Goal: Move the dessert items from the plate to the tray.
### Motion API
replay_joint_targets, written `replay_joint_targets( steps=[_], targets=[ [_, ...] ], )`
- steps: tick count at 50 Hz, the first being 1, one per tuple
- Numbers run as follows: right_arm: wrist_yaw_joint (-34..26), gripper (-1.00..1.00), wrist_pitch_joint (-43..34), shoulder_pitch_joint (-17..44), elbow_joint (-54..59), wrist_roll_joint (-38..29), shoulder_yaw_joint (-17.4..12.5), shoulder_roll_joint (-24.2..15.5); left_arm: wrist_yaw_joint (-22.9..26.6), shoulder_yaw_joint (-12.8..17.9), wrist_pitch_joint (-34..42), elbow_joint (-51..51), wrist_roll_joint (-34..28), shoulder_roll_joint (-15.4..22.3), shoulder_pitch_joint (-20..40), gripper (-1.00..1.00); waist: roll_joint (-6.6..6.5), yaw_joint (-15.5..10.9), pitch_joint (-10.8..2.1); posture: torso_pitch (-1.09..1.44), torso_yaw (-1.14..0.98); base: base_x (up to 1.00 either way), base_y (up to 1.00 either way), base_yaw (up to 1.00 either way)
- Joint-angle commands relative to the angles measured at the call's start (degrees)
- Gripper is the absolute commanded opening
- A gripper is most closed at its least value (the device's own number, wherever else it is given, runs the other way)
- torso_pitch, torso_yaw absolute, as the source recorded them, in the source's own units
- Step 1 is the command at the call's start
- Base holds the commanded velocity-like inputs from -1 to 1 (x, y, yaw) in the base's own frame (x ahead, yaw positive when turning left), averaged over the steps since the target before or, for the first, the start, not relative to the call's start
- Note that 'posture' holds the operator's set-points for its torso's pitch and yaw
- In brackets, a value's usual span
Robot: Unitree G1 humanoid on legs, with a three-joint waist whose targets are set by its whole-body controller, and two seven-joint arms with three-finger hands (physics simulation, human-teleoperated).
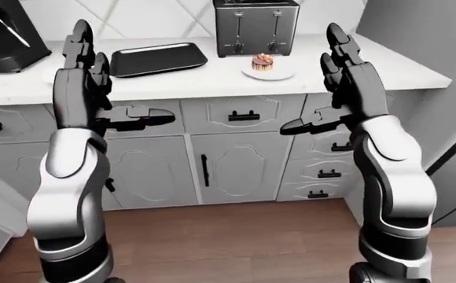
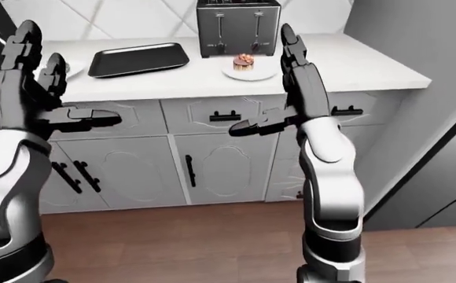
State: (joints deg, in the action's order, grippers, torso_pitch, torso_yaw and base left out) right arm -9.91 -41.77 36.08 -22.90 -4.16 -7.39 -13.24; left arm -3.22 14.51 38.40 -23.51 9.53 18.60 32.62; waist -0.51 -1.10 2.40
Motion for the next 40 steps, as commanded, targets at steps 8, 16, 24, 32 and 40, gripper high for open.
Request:
replay_joint_targets(
  steps=[8, 16, 24, 32, 40],
  targets=[
    [0.7, 1.0, 0.6, 0.9, -2.8, 0.1, -0.6, -0.6, -0.4, 1.4, -2.2, -3.4, 0.3, 1.4, -0.5, 1.0, 2.66, 1.0, -0.53, 0.0, 0.0, 0.46, 0.21, 0.0],
    [1.4, 1.0, 0.2, 0.5, -3.4, 1.4, -0.9, -0.3, -1.2, 3.5, 0.7, -5.9, 1.8, 3.3, 0.6, 1.0, 0.09, 2.0, -0.75, 0.0, 0.0, 0.44, 0.28, 0.0],
    [0.9, 1.0, -4.3, 2.7, -4.7, 0.1, 0.1, -2.0, -1.6, 5.3, 0.4, -6.3, 3.6, 4.9, -0.6, 1.0, -3.95, 1.0, -0.94, 0.0, 0.0, 0.28, 0.28, 0.0],
    [-0.7, 1.0, -3.1, 2.3, -5.1, -2.0, -0.4, -1.2, -2.7, 5.3, 1.1, -8.7, 4.7, 5.6, -0.6, 1.0, -1.63, 0.9, -1.96, 0.0, 0.0, 0.0, 0.02, 0.27],
    [-0.1, 1.0, -4.2, 1.3, -7.7, -1.4, -0.7, -1.7, -2.4, 5.7, 2.9, -11.1, 4.7, 5.5, -1.4, 1.0, 1.96, 1.0, -2.08, 0.0, 0.0, 0.0, 0.0, 0.36]
  ],
)
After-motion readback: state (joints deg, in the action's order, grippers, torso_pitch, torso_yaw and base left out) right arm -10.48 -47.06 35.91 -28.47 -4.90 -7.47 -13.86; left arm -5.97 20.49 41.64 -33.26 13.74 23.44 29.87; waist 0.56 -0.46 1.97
